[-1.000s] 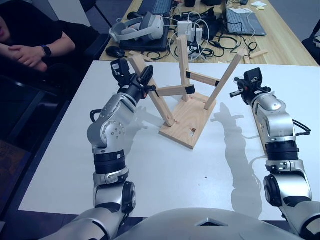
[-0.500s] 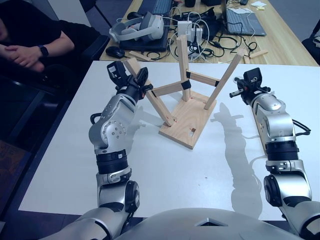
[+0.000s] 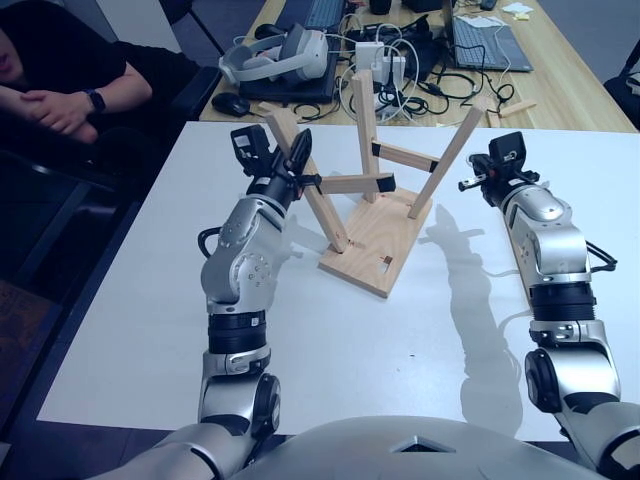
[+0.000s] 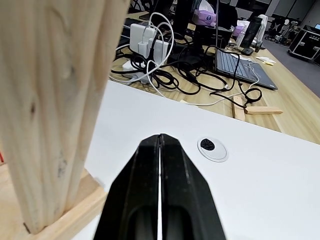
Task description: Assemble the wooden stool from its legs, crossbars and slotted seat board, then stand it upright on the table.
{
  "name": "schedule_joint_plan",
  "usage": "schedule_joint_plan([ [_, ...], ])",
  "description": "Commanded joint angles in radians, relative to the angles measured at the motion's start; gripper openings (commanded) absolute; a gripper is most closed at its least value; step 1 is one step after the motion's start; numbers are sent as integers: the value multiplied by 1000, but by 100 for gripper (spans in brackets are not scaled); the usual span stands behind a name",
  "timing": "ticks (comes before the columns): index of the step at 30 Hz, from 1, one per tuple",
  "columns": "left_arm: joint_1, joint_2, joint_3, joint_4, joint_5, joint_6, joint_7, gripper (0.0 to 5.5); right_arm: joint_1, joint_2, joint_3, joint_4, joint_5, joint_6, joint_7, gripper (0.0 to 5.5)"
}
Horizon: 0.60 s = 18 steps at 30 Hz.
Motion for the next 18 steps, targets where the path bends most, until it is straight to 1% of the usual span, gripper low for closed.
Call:
schedule_joint_plan([
  [1,10,-14,-44,129,90,-91,-18,102,-22,19,-44,-3,44,5,-17,0],
  [5,-22,-39,-64,247,139,-205,-22,102,-27,20,-50,5,59,0,-23,0],
  [12,-52,-65,-58,331,180,-339,-9,102,-25,16,-38,3,57,-36,-26,0],
  [14,-49,-69,-55,313,175,-326,-4,102,-22,15,-35,-1,56,-42,-27,0],
  [18,-12,-75,-73,208,164,-232,11,102,-23,13,-40,0,62,-46,-26,0],
])
